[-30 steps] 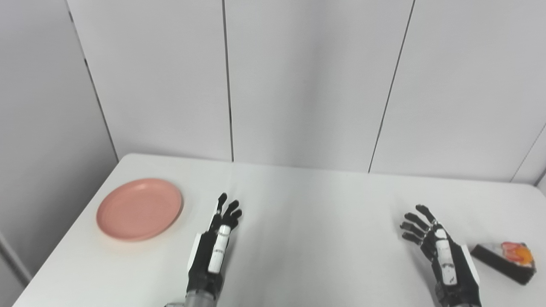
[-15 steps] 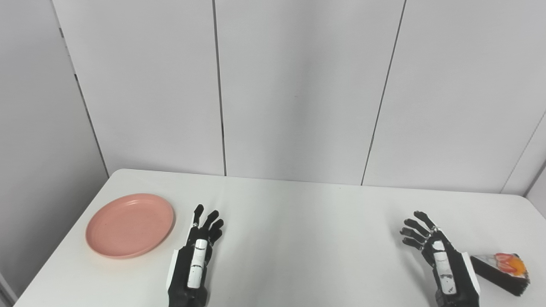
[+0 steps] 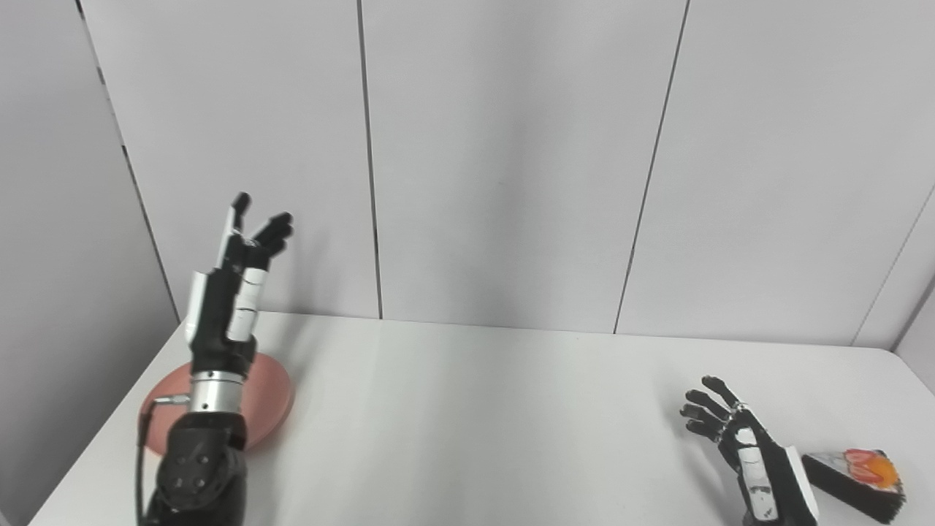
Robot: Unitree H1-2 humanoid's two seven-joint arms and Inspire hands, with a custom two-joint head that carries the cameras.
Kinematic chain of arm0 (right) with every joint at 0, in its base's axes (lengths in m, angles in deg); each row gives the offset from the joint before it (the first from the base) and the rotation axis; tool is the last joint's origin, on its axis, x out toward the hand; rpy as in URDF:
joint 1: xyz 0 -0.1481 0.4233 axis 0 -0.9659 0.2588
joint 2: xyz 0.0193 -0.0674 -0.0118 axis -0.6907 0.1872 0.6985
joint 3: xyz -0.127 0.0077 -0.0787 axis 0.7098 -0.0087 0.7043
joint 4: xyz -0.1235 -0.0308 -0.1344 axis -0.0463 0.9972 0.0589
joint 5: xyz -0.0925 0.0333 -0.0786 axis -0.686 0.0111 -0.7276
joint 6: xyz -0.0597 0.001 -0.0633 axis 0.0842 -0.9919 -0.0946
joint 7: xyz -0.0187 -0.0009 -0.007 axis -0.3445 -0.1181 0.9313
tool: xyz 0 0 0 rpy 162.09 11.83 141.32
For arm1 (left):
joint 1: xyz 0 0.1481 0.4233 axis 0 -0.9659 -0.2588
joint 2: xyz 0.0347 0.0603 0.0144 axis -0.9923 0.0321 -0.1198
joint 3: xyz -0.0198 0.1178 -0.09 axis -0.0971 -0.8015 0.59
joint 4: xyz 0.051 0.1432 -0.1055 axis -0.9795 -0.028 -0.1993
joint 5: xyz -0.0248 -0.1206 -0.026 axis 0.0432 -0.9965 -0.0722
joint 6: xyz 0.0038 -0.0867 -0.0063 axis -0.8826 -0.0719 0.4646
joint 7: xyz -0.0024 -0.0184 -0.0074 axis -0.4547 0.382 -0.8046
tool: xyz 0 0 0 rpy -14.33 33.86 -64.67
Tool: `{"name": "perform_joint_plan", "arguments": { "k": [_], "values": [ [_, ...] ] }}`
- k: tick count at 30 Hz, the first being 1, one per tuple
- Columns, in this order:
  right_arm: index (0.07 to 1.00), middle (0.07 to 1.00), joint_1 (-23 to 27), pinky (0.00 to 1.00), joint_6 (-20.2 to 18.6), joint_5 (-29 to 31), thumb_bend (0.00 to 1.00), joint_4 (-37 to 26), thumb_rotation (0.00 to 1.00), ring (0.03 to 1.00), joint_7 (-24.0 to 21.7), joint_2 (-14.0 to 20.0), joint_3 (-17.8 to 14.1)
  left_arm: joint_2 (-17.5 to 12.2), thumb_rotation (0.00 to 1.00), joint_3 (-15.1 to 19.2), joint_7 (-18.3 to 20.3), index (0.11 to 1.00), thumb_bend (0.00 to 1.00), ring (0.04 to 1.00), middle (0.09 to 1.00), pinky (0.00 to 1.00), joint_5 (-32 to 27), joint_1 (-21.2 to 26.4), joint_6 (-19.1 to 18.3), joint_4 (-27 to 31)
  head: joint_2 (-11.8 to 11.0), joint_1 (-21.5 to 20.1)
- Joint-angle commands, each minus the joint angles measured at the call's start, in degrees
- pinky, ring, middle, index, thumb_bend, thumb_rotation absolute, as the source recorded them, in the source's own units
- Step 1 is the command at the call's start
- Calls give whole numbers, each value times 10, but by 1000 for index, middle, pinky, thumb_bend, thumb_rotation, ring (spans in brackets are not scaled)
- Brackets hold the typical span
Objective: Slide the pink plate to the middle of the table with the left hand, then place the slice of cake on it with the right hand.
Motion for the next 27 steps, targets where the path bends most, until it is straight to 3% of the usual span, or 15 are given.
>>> {"name": "perform_joint_plan", "arguments": {
  "k": [1,3,8,11,16,23,27],
  "values": [
    [837,788,-69,760,22,4,919,99,979,765,-1,-26,8,-31,917,5,-15,908,860,827,834,845,23,38,30,-7,-2,3],
    [836,788,-69,760,24,5,919,101,979,764,-2,-25,7,-46,923,5,-23,901,859,826,835,840,41,43,32,-26,-2,11],
    [841,794,-73,755,27,3,899,100,993,767,-4,-21,6,-87,969,10,-49,778,802,802,817,780,81,58,32,-84,2,13],
    [840,790,-74,749,31,1,905,101,992,763,-3,-19,5,-105,967,12,-54,772,806,807,817,778,83,67,37,-118,5,15],
    [839,787,-79,749,27,5,913,93,986,760,-5,-16,3,-142,948,19,-49,746,812,781,774,778,61,83,57,-187,13,19],
    [839,786,-81,755,22,8,913,89,983,763,-9,-14,3,-167,919,45,-20,731,812,769,749,818,3,93,63,-280,16,19],
    [837,785,-83,753,18,9,909,84,981,762,-9,-14,2,-171,914,48,-44,705,821,746,731,781,16,95,63,-312,18,17]
  ]
}}
